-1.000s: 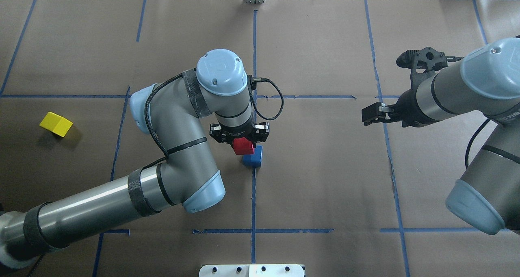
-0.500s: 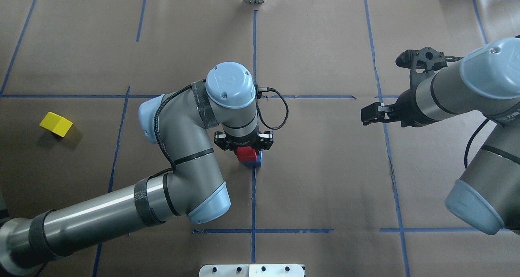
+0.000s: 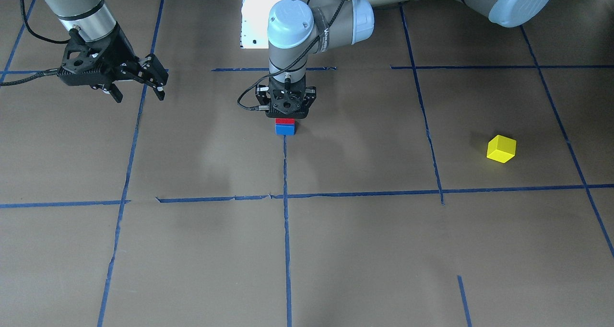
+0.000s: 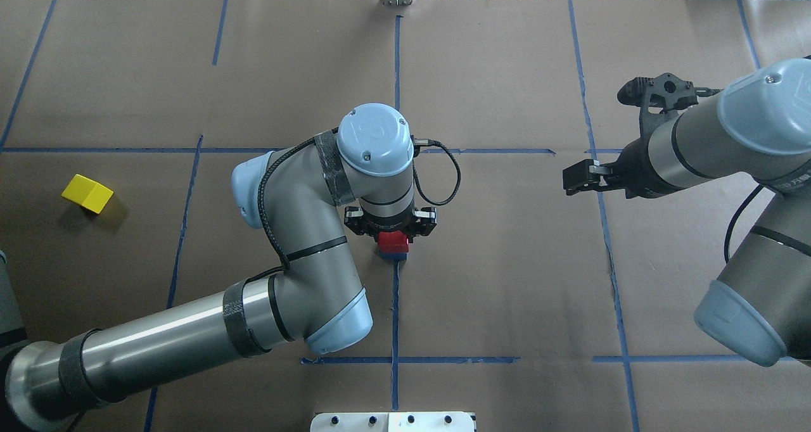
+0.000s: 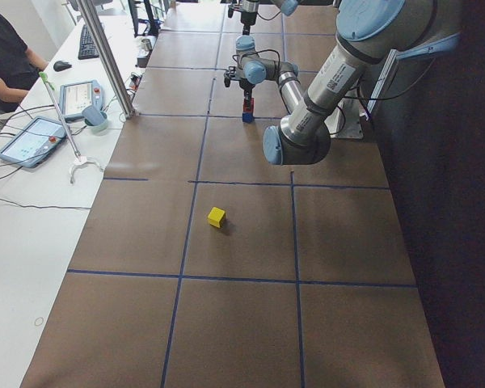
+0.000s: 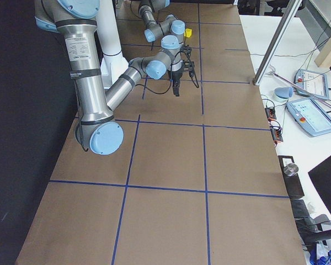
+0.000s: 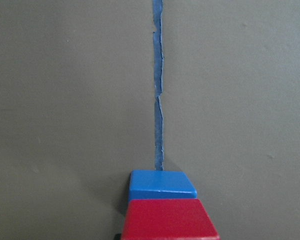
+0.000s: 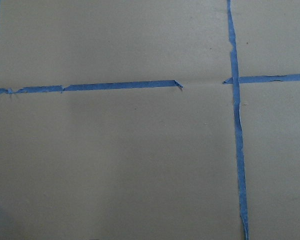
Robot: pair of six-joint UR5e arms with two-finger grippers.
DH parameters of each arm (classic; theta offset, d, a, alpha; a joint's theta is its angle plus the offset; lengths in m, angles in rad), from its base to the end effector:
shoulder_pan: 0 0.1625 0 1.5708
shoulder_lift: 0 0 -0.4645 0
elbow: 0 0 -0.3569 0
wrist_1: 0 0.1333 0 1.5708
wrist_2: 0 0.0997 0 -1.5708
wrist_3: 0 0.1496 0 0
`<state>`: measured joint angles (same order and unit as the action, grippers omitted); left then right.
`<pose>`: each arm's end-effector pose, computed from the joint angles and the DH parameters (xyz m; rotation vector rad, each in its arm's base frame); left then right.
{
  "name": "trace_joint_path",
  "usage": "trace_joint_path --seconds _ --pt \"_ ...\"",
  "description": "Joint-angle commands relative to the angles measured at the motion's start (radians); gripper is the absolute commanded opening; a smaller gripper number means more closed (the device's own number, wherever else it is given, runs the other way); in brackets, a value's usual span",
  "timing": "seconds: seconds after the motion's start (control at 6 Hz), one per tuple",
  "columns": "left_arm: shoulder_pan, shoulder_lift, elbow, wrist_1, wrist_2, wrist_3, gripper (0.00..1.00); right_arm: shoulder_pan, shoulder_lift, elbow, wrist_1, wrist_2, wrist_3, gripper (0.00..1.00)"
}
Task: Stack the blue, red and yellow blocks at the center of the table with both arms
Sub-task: 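Lower the red cube onto the blue cube and open the left gripper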
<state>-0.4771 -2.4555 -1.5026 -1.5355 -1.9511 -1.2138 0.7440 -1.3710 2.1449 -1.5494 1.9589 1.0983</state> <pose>0.6504 -0.4238 0.2251 -0.0172 0.8507 0.0358 -0.3278 -0.4060 0.3941 0.1471 -0.8536 0.1000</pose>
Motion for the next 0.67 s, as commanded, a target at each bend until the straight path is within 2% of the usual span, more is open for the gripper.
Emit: trace_joint_path --seconds 0.0,0.33,0.5 --pt "0.000 -0.003 0.007 0.000 0.006 0.000 0.08 0.000 0.000 0.000 0.000 0.000 0.002 1.00" --pt "0.002 0.001 0.007 0.000 0.014 0.000 0.57 -0.002 0.000 0.000 0.000 0.000 0.002 1.00" --pt "0.020 0.000 0.008 0.000 0.033 0.000 0.69 -0.002 0.000 -0.002 -0.001 -0.002 0.002 1.00"
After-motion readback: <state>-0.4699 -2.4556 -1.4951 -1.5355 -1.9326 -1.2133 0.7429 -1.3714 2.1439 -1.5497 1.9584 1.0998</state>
